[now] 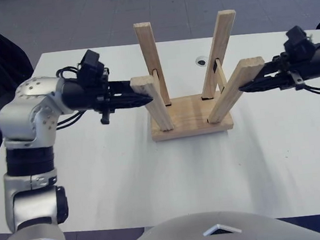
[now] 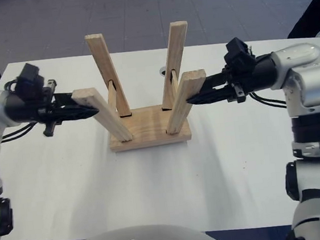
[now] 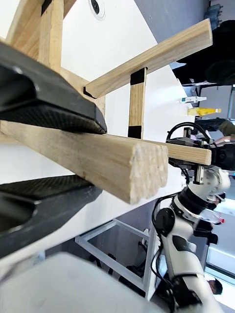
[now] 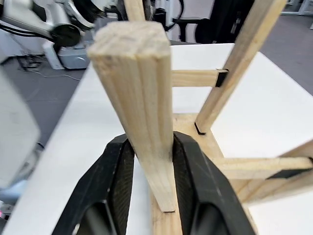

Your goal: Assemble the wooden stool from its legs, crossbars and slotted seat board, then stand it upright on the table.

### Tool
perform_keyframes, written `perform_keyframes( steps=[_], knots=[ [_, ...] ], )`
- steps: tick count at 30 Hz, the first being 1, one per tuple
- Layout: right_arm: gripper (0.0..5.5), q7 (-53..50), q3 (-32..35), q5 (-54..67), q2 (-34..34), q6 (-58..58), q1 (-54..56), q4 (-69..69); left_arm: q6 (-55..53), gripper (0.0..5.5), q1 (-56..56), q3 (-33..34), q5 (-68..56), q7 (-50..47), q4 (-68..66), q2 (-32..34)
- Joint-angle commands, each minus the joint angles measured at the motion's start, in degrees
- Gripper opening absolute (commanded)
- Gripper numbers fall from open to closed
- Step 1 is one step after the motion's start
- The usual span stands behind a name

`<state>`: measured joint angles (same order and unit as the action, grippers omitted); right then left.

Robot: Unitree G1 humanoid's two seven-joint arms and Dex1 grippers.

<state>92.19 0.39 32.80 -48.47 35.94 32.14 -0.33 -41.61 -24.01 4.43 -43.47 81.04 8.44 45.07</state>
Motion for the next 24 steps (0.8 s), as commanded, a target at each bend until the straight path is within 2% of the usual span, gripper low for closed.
perform_keyframes(
  steps=[1,3,5,7,9,11,12,14,16,20,24],
  knots=[
    [1.04,-0.2,7.82,14.74,-8.03,13.41,-6.08,-14.54,-12.18,1.22,10.04,9.47,-14.46,-1.16,12.77,6.62],
    [1.03,0.01,9.08,20.01,-10.8,19.49,-7.06,-16.22,-17.85,1.22,10.39,13.88,-21.8,-2.72,13.23,9.17],
    [1.03,-1.48,6.47,20.49,-10.49,23.73,-4.59,-12.24,-21.73,1.22,5.7,13.65,-24.99,-5.24,7.5,9.26],
    [1.03,-4.08,1.46,19.15,-7.31,28.83,0.95,-4.01,-26.3,1.22,-0.56,9.61,-24.73,-6.79,-1.57,7.9],
    [1.02,-8.52,-5.4,14.08,-1.3,32.6,8.13,8.85,-29.46,1.22,-6.05,1.97,-19.45,-8.45,-12.44,4.09],
    [1.02,-13.73,-11.51,6.2,6.27,31.41,14.89,25.49,-29.53,1.22,-10.16,-5.5,-11.89,-10.76,-25.75,-1.5],
    [1.39,-15.25,-13.07,3.43,9.76,30.24,18.05,33.65,-28.74,1.46,-11.77,-7.67,-9.03,-11.27,-31.73,-4.0],
    [1.79,-14.18,-13.61,1.08,14.46,28.73,23.48,45.52,-28.39,1.77,-14.61,-8.81,-6.22,-10.7,-40.39,-7.27],
    [2.02,-12.81,-11.89,-0.07,16.6,27.52,28.0,53.45,-27.2,1.97,-17.24,-7.52,-4.33,-9.81,-46.98,-7.55],
    [2.02,-13.55,-7.74,-3.3,17.86,24.5,32.11,64.9,-24.03,1.97,-23.05,-1.1,-1.68,-10.9,-61.19,-6.76],
    [2.02,-11.59,-4.62,-4.56,17.34,24.91,31.46,67.04,-26.25,1.97,-23.31,2.23,-0.73,-9.17,-63.97,-5.62]
  ],
)
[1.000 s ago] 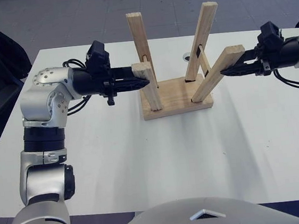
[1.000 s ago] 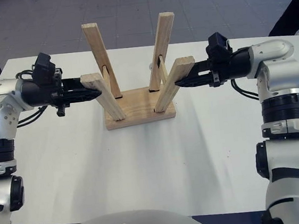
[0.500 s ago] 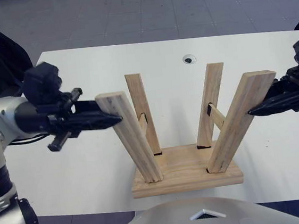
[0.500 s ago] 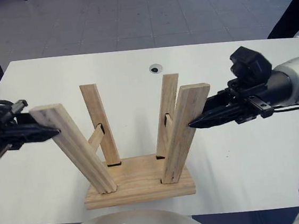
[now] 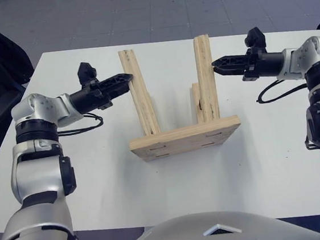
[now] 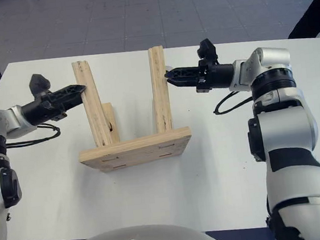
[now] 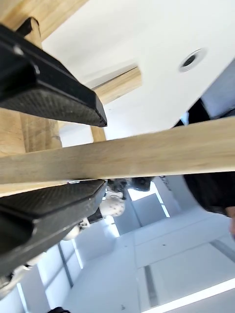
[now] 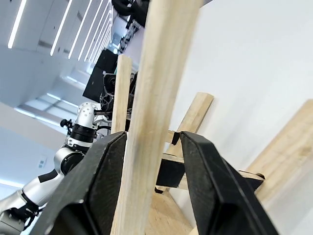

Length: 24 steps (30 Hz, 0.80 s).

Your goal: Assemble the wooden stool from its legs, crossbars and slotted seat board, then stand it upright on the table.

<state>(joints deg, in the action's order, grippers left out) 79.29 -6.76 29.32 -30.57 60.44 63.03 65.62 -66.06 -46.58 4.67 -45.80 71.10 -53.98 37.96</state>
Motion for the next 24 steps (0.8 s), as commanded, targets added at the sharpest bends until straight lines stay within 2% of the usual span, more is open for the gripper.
perform_keyframes(
  steps=[1,4,8,10,11,13,16,19,24],
  knots=[
    [2.02,1.68,3.23,-1.3,-0.68,0.77,0.21,1.04,-2.33,1.97,-0.33,2.35,1.91,0.85,-1.46,1.64],
    [2.02,1.69,6.03,-1.41,-1.49,0.95,-0.39,0.72,-2.16,1.97,0.04,5.46,2.37,-0.17,-2.68,2.47],
    [2.02,-1.65,12.41,0.05,-4.3,1.11,-1.73,-0.94,2.46,1.97,-0.53,16.0,0.56,-5.73,-7.4,5.71],
    [2.02,-1.47,12.46,-0.66,-6.49,1.32,-6.44,-6.53,6.23,1.97,5.32,17.47,1.63,-5.97,1.16,6.75],
    [2.02,-1.75,12.31,-0.98,-7.64,1.03,-9.65,-10.82,9.3,1.97,11.1,16.9,2.86,-5.63,9.86,6.56],
    [2.02,-2.18,12.13,-0.75,-10.42,0.44,-17.06,-22.3,15.7,1.97,27.09,16.12,4.19,-3.32,30.84,5.98],
    [2.05,-0.33,9.23,-2.59,-15.48,-5.8,-29.06,-41.16,23.11,2.46,47.17,14.28,6.75,-1.9,56.71,6.1],
    [2.05,3.62,6.86,-5.26,-19.39,-14.3,-36.06,-52.02,26.2,2.66,55.67,13.71,7.39,-1.85,70.21,6.76],
    [2.05,7.14,3.87,-8.42,-24.48,-23.56,-43.52,-64.66,30.17,2.66,61.5,12.9,8.78,-0.6,80.66,9.82]
  ],
)
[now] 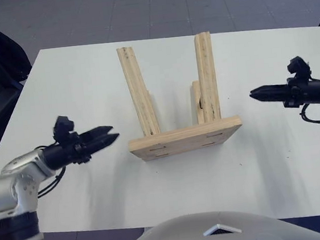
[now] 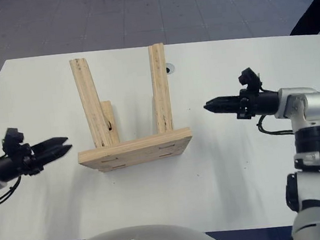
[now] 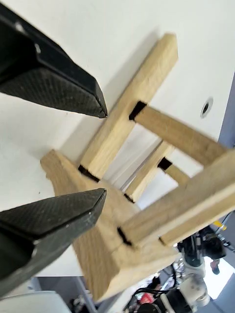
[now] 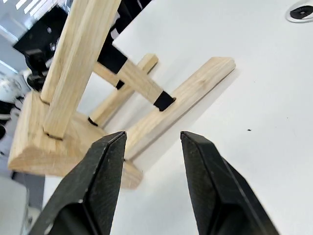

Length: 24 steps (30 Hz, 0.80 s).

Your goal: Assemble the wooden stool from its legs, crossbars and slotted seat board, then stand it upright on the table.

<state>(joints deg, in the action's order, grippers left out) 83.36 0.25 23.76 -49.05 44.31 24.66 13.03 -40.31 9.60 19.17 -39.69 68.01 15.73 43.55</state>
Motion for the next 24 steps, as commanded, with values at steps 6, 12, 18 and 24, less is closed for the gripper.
perform_keyframes(
  steps=[6,12,18,24],
  knots=[
    [2.05,3.18,-3.15,-1.56,-8.36,-10.99,-12.0,-21.27,13.88,2.66,10.87,-2.47,7.61,5.61,12.47,6.68],
    [2.05,0.04,-4.69,-1.45,-5.3,-12.03,-9.51,-22.65,16.17,2.66,6.51,-6.54,9.18,1.15,10.46,4.28],
    [2.05,-1.93,-6.43,-1.1,-3.13,-12.22,-7.33,-22.78,16.56,2.66,5.39,-8.6,8.61,-0.04,11.03,4.24],
    [2.05,-3.06,-7.8,-1.07,-1.15,-12.79,-5.58,-21.91,15.73,2.66,1.75,-10.16,7.95,-1.28,9.96,3.81]
  ],
)
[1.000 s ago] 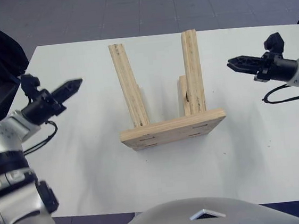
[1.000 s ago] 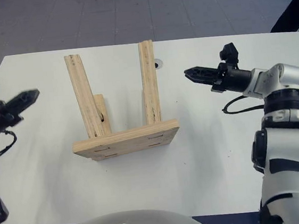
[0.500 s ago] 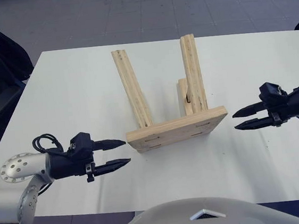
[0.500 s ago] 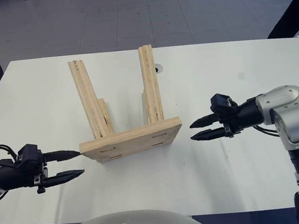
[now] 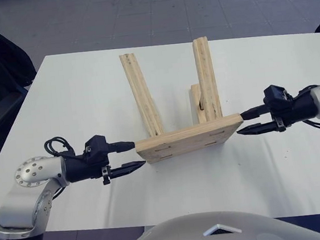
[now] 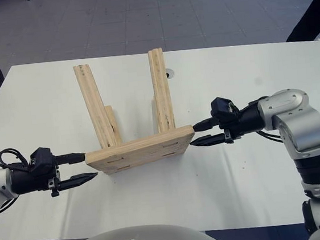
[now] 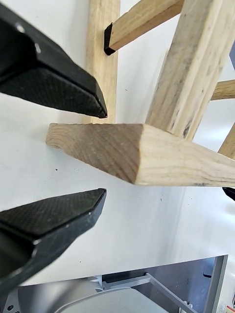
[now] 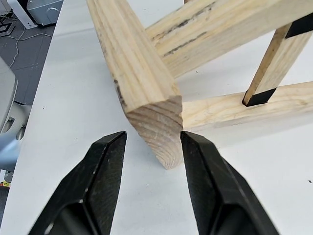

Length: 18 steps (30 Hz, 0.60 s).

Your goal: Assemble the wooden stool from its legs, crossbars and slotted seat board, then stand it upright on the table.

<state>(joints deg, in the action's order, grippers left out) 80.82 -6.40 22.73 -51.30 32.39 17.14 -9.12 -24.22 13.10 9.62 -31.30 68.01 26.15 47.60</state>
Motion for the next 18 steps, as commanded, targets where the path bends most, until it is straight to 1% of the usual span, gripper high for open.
perform_keyframes(
  steps=[1,3,6,8,13,16,18],
  knots=[
    [2.05,-0.57,-1.38,-0.01,1.35,-1.02,2.2,0.36,-0.32,2.66,-2.3,-1.07,-0.35,-1.44,-0.74,-0.36],
    [2.05,-0.29,-2.16,-0.18,1.81,-1.61,2.87,0.91,0.04,2.41,-3.13,-2.07,-0.03,-1.56,-1.43,-0.5],
    [1.55,1.54,-3.68,-0.57,1.7,-3.35,3.19,2.02,0.87,1.78,-4.35,-3.63,0.85,-1.01,-2.97,-0.36],
    [1.49,3.48,-4.18,-0.12,0.87,-4.49,2.62,1.9,1.37,1.52,-5.66,-4.54,1.37,-0.17,-4.91,0.04],
    [1.4,4.84,-6.07,0.1,0.7,-6.58,0.12,0.64,1.87,1.51,-10.28,-6.81,1.94,1.76,-10.63,-0.2],
    [1.39,4.28,-3.42,5.5,1.27,-1.21,1.8,-1.17,-0.52,1.51,-12.85,-5.81,-0.86,3.7,-12.16,0.72],
    [1.39,4.35,-0.09,11.84,0.87,6.24,4.14,-2.65,-5.38,1.51,-14.92,-2.83,-6.3,3.83,-11.59,1.12]
  ],
)
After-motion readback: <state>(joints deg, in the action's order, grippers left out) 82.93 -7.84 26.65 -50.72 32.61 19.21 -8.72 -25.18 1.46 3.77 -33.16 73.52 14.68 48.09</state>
